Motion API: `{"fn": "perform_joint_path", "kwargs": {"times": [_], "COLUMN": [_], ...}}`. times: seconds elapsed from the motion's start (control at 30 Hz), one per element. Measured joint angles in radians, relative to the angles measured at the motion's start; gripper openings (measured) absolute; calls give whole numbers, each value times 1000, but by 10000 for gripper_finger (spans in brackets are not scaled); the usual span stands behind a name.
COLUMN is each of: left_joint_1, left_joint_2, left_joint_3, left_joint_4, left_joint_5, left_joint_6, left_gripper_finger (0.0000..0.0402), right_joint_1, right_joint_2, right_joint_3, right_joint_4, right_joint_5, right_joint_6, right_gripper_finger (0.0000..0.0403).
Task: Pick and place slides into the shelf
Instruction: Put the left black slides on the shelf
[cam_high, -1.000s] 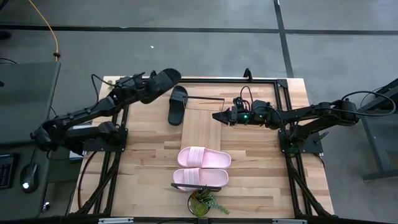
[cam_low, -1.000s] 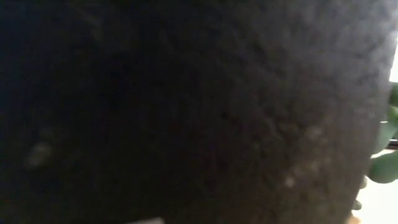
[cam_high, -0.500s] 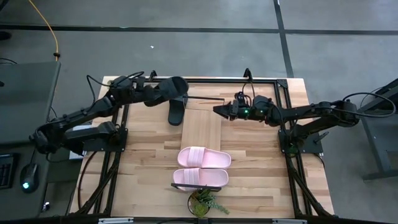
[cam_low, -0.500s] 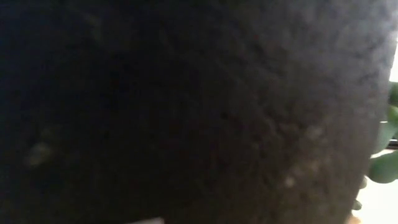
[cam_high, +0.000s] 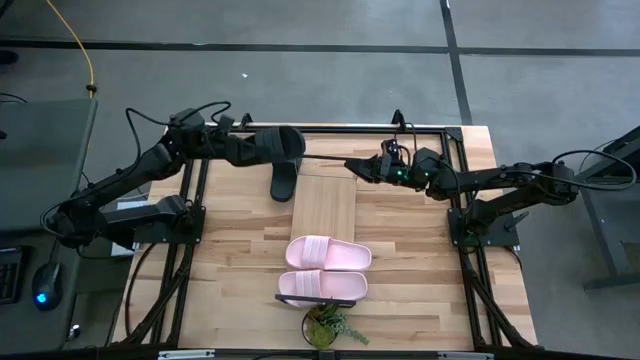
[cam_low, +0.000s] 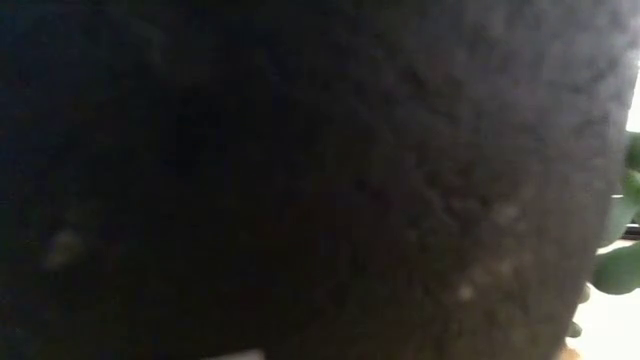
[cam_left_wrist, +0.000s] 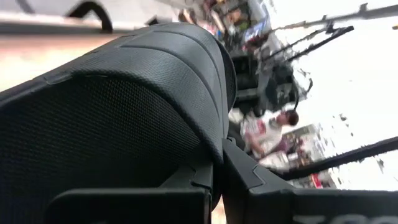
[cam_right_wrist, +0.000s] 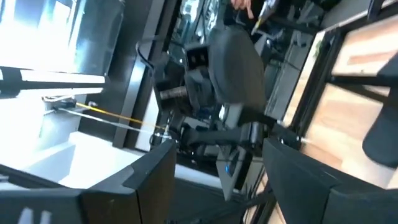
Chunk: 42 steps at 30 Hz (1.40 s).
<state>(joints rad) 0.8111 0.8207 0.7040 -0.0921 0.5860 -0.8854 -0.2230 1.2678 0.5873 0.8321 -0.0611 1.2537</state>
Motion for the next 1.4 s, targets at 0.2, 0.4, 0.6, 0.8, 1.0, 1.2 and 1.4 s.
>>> {"fn": "perform_joint_path", "kwargs": {"times": [0.2,0.4,0.6,0.8,1.0,1.2,1.4], "left_joint_1": [-104,-250,-359,-433,-447,-445,-445], "left_joint_2": [13,51,138,273,392,442,485], "left_joint_3": [0,0,0,-1,-1,-1,-1], "left_joint_4": [-52,-66,-62,97,243,262,282], "left_joint_5": [-25,-140,-221,-244,-256,-311,-327], "left_joint_6": [-1,-1,-9,-36,-89,-105,-112], "left_gripper_finger": [0,0,0,0,0,1,1], "right_joint_1": [-43,-91,-115,-125,-124,-124,-124], "right_joint_2": [-17,-95,-188,-222,-223,-223,-222], "right_joint_3": [0,0,0,0,0,0,0], "right_joint_4": [12,15,15,-15,-38,-42,-46], "right_joint_5": [0,-21,-19,-17,-25,-73,-79], "right_joint_6": [2,-58,-144,-162,-135,-122,-107], "right_gripper_finger": [231,231,231,231,231,231,231]}}
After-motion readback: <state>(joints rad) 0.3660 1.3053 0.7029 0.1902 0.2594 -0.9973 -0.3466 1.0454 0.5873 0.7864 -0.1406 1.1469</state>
